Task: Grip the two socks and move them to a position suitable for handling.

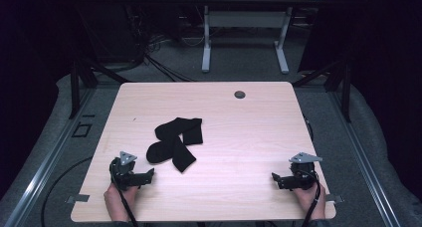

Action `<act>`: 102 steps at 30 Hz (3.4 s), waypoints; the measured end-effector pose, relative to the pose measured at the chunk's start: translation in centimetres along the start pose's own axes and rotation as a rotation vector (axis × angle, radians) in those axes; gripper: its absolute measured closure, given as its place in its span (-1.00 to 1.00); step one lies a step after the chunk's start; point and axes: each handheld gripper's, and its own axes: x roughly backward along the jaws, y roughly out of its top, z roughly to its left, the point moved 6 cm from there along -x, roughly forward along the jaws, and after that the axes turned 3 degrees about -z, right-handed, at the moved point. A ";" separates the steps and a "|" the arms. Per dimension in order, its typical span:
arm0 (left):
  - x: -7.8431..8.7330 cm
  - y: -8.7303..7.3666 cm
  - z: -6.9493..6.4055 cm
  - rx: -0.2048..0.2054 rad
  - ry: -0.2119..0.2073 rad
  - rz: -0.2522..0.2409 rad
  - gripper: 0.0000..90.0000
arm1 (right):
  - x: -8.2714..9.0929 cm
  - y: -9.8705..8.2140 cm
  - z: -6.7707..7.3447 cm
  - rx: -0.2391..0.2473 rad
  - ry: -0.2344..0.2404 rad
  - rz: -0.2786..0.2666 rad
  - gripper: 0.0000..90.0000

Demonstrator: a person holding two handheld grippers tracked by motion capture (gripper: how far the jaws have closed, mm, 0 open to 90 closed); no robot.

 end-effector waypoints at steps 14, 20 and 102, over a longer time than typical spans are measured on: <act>0.0 0.0 0.0 0.000 0.001 0.001 -0.98 | 0.0 0.0 0.0 0.000 -0.001 -0.001 -1.00; 0.0 0.0 0.0 -0.002 0.001 0.002 -0.98 | 0.0 0.0 0.0 -0.001 -0.002 -0.003 -1.00; -3.3 7.6 -6.6 -0.104 -0.223 0.059 0.76 | 0.0 0.0 0.0 0.000 -0.004 -0.003 -1.00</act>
